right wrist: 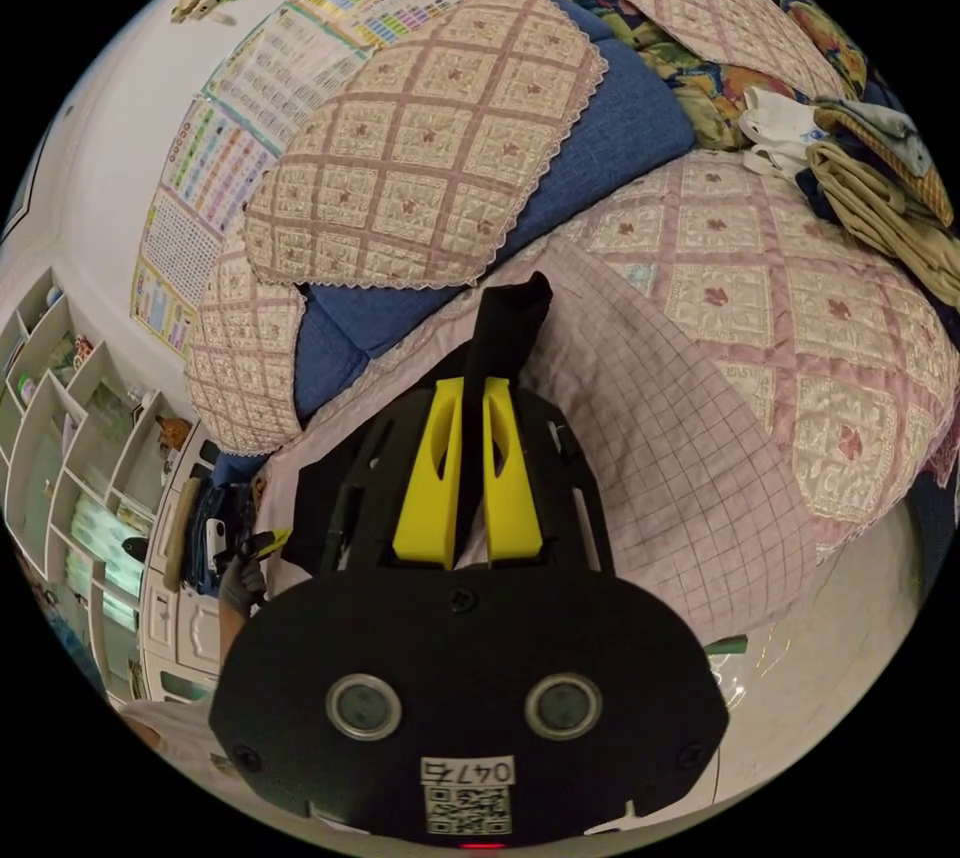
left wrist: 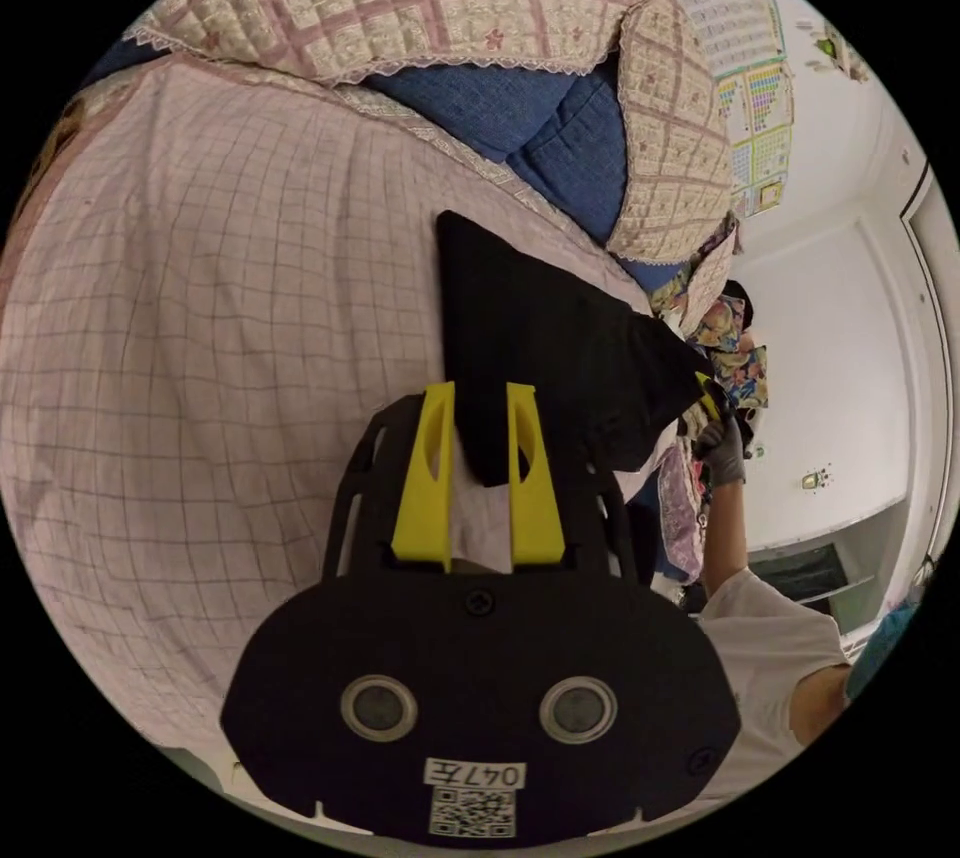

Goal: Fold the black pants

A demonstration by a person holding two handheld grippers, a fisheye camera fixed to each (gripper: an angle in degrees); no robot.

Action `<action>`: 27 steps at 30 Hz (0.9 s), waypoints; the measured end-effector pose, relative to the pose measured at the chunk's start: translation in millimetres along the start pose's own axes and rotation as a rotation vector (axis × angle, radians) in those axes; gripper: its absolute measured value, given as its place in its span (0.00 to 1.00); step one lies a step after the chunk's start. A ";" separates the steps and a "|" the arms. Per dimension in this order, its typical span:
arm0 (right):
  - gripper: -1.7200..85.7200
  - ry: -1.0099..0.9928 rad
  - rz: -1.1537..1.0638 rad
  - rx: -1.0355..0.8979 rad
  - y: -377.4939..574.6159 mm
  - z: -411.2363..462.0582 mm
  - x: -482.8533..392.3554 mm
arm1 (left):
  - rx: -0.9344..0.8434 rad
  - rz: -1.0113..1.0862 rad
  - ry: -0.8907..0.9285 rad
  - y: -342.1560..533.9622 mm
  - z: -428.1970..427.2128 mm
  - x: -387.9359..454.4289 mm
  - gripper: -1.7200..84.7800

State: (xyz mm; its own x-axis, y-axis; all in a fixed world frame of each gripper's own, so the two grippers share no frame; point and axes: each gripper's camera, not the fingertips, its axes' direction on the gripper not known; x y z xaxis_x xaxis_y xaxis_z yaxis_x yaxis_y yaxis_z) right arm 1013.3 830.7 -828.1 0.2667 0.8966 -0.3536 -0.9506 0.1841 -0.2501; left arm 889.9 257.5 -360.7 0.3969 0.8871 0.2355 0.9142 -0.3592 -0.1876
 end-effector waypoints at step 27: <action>0.02 -0.056 -0.976 -0.232 176.8 244.0 -737.6 | 0.338 -0.250 0.419 148.1 -94.5 -100.8 0.16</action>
State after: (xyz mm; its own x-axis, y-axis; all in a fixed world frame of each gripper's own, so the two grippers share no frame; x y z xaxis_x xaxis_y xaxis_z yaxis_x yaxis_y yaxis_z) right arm 609.6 300.3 -391.6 0.8993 0.4140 0.1411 -0.2640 0.7710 -0.5795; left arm 992.9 87.5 -322.0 0.2345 0.7183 0.6550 0.9347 0.0185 -0.3550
